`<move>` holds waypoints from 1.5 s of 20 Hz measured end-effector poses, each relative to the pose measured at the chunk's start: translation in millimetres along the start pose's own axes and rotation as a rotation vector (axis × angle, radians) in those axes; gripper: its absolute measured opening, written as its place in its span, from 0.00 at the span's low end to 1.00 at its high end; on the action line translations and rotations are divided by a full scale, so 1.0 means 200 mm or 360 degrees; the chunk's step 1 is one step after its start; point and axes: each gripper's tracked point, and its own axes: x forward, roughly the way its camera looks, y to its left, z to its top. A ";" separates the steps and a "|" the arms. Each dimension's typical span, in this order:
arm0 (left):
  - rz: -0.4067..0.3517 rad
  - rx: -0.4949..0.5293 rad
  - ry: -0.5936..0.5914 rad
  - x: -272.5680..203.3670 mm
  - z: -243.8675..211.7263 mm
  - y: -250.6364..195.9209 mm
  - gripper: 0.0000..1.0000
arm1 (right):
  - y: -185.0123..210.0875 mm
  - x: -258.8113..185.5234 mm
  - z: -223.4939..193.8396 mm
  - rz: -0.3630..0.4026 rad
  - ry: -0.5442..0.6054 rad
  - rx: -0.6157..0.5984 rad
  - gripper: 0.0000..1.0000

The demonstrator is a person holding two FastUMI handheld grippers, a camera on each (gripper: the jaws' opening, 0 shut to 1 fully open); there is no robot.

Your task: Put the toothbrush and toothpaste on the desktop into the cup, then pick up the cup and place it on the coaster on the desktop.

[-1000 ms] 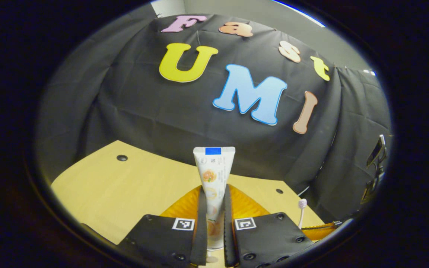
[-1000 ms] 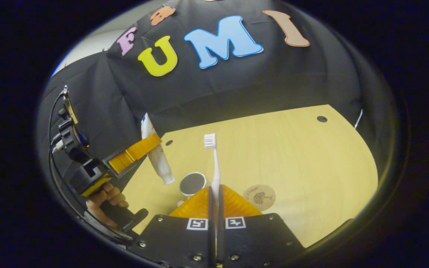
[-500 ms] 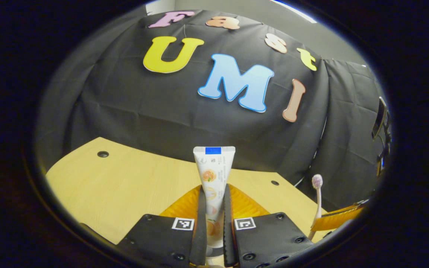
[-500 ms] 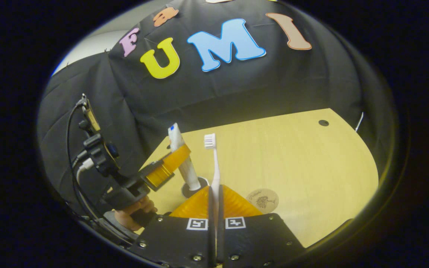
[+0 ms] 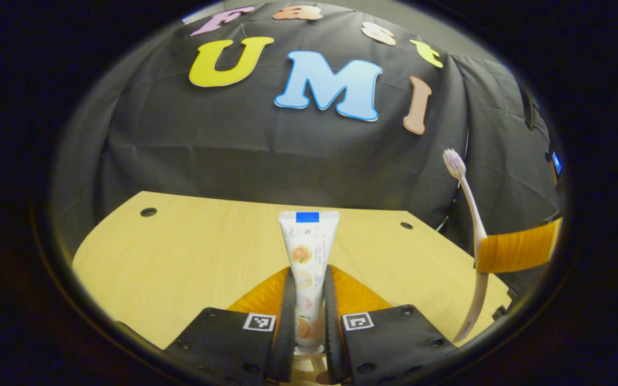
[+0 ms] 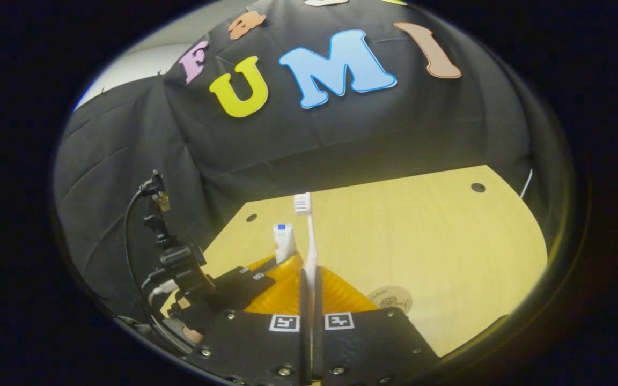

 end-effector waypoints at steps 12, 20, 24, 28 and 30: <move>-0.0026 0.0097 0.0109 -0.15 -0.07 0.04 0.74 | 0.14 0.17 0.14 0.0107 -0.0156 -0.0045 0.03; 0.0001 0.0023 0.0215 -0.40 -0.08 0.12 0.85 | 0.30 0.33 0.17 0.0271 -0.0263 -0.0115 0.02; -0.0041 -0.0018 0.0309 -0.49 -0.16 0.10 0.96 | 0.34 0.42 0.13 0.0310 -0.0275 -0.0192 0.02; -0.0116 -0.0035 0.0382 -0.54 -0.22 0.04 0.96 | 0.32 0.48 0.09 0.0264 -0.0280 -0.0301 0.03; -0.0151 -0.0062 0.0404 -0.54 -0.24 0.00 0.88 | 0.31 0.49 0.08 0.0239 -0.0287 -0.0346 0.04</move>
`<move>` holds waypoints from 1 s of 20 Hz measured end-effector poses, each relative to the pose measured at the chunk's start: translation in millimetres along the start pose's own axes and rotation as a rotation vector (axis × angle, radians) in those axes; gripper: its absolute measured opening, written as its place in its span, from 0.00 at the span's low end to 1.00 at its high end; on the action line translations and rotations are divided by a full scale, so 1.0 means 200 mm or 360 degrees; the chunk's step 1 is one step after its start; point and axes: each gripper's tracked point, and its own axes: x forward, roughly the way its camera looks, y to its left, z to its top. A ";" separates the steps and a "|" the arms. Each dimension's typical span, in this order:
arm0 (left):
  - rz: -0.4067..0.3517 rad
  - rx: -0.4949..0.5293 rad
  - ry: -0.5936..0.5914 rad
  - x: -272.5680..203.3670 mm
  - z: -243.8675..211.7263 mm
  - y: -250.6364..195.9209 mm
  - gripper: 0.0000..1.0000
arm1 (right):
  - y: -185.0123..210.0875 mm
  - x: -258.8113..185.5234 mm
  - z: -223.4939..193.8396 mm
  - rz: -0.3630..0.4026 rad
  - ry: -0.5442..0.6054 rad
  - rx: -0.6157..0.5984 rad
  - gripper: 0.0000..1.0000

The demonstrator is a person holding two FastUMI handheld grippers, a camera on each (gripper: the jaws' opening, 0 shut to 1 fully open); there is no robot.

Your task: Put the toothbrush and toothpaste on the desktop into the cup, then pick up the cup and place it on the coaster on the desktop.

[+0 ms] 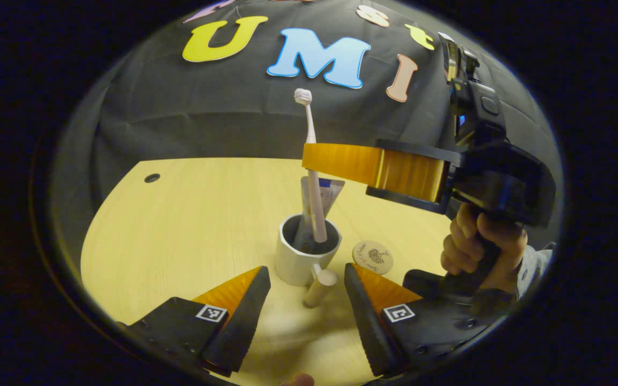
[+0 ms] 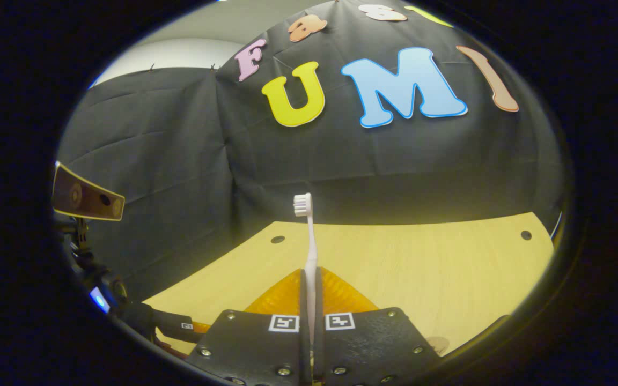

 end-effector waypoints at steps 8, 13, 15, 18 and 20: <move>-0.0064 -0.0054 0.0039 0.04 -0.02 -0.07 0.90 | -0.06 -0.03 -0.02 -0.0035 0.0076 -0.0004 0.26; -0.0054 -0.0079 0.0061 0.06 -0.03 -0.07 0.90 | -0.07 -0.07 0.00 -0.0039 0.0060 0.0044 0.93; -0.0049 -0.0091 0.0065 0.07 -0.03 -0.08 0.90 | -0.07 -0.09 0.02 -0.0039 0.0044 0.0072 0.85; -0.0030 -0.0116 0.0081 0.09 -0.03 -0.07 0.90 | -0.11 -0.12 0.07 -0.0063 0.0027 0.0111 0.93; -0.0017 -0.0149 0.0105 0.12 -0.03 -0.07 0.90 | -0.14 -0.16 0.10 -0.0092 0.0019 0.0130 0.93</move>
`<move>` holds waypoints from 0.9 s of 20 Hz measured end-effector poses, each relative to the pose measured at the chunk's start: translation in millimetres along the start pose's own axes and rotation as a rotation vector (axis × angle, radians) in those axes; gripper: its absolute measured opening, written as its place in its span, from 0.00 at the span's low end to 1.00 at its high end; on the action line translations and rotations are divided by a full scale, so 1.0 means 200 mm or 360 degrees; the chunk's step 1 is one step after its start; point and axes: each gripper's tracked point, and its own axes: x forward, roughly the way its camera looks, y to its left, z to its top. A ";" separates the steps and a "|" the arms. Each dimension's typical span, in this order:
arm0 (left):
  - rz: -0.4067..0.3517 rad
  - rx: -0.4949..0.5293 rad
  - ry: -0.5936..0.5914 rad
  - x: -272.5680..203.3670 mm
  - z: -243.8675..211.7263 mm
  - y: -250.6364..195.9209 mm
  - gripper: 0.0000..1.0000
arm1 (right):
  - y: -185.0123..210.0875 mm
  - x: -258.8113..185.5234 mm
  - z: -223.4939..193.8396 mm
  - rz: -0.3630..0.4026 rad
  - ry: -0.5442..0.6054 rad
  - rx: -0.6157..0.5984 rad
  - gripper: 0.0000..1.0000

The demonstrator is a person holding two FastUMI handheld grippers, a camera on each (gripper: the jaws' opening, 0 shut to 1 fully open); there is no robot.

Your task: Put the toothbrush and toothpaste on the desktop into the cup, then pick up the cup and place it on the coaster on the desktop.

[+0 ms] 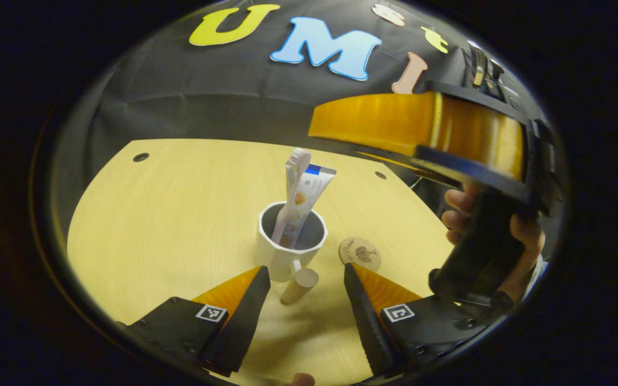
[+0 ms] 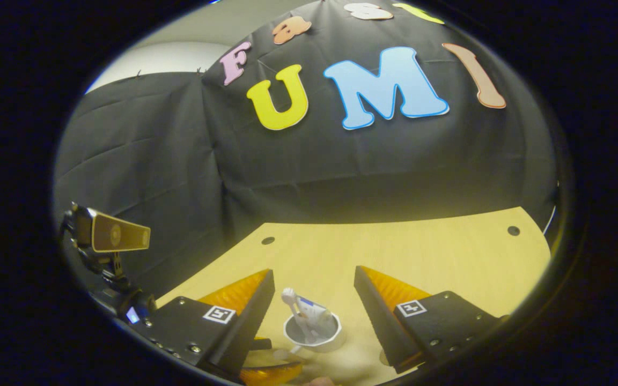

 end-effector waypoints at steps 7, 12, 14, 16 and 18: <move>0.0082 -0.0153 0.0166 0.10 -0.03 0.04 0.90 | -0.19 -0.16 0.13 -0.0168 -0.0062 -0.0066 0.93; 0.0148 -0.0156 0.0297 0.18 0.00 0.06 0.91 | -0.29 -0.27 0.21 -0.0263 -0.0101 -0.0111 0.93; 0.0161 -0.0125 0.0377 0.20 -0.01 0.06 0.84 | -0.32 -0.30 0.22 -0.0284 -0.0094 -0.0120 0.93; 0.0176 -0.0124 0.0449 0.25 -0.03 0.06 0.85 | -0.35 -0.33 0.22 -0.0302 -0.0084 -0.0129 0.93; 0.0202 -0.0118 0.0511 0.26 -0.06 0.08 0.91 | -0.38 -0.37 0.21 -0.0327 -0.0073 -0.0143 0.93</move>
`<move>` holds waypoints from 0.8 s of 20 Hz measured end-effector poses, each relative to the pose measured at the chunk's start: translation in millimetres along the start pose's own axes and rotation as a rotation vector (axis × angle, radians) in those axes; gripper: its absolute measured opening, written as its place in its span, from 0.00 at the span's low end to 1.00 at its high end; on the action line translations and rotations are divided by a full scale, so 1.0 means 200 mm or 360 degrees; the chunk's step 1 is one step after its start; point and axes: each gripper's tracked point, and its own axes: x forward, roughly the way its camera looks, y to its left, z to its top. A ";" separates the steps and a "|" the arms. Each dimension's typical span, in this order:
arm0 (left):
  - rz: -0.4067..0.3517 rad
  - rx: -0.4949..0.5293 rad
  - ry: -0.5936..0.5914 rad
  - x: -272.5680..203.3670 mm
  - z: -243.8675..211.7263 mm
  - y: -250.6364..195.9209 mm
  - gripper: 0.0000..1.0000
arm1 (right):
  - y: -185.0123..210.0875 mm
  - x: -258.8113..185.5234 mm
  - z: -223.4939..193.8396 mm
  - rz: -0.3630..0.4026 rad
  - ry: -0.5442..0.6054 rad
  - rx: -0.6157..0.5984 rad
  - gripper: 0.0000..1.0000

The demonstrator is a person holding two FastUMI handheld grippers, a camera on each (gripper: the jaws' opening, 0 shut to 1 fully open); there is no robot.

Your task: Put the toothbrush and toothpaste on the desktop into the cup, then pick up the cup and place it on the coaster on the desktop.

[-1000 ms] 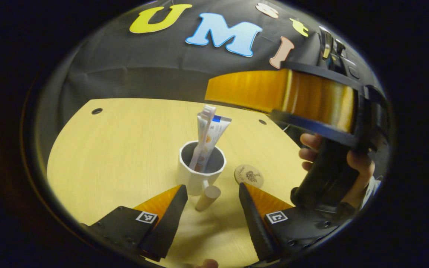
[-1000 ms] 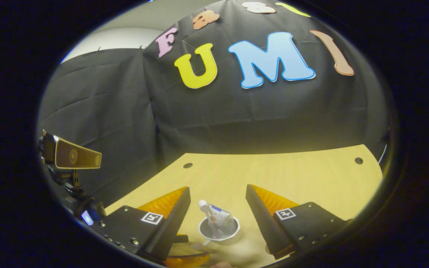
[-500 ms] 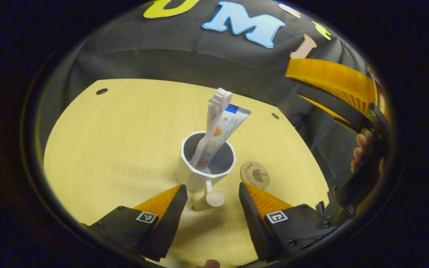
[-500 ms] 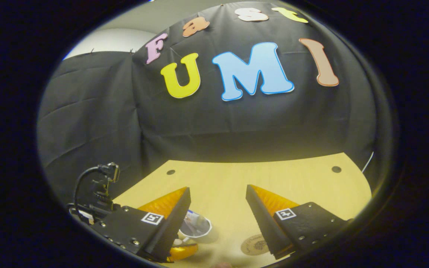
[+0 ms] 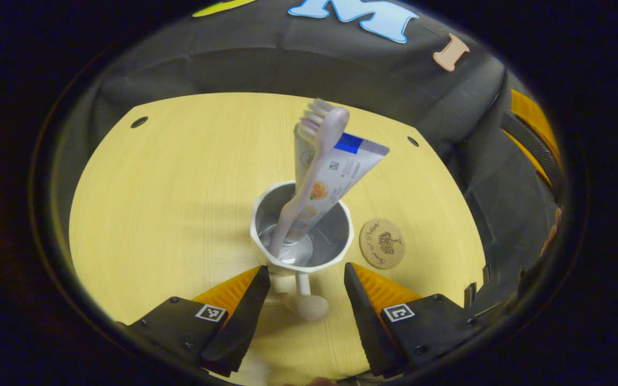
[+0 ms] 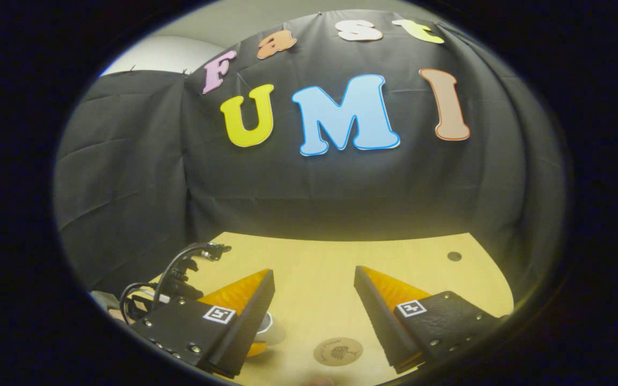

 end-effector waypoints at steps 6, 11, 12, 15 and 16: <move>0.0064 -0.0058 0.0155 0.06 -0.04 0.05 0.78 | -0.05 -0.08 -0.03 -0.0022 0.0037 0.0012 0.93; 0.0103 -0.0063 0.0227 0.07 -0.06 0.07 0.63 | -0.09 -0.13 -0.06 -0.0036 0.0060 0.0012 0.85; 0.0112 -0.0059 0.0233 0.08 -0.07 0.07 0.58 | -0.09 -0.15 -0.06 -0.0038 0.0063 0.0017 0.85; 0.0157 -0.0045 0.0239 0.08 -0.06 0.07 0.48 | -0.12 -0.18 -0.07 -0.0057 0.0062 0.0016 0.93; 0.0159 -0.0034 0.0242 0.07 -0.07 0.07 0.44 | -0.13 -0.19 -0.07 -0.0064 0.0060 0.0013 0.93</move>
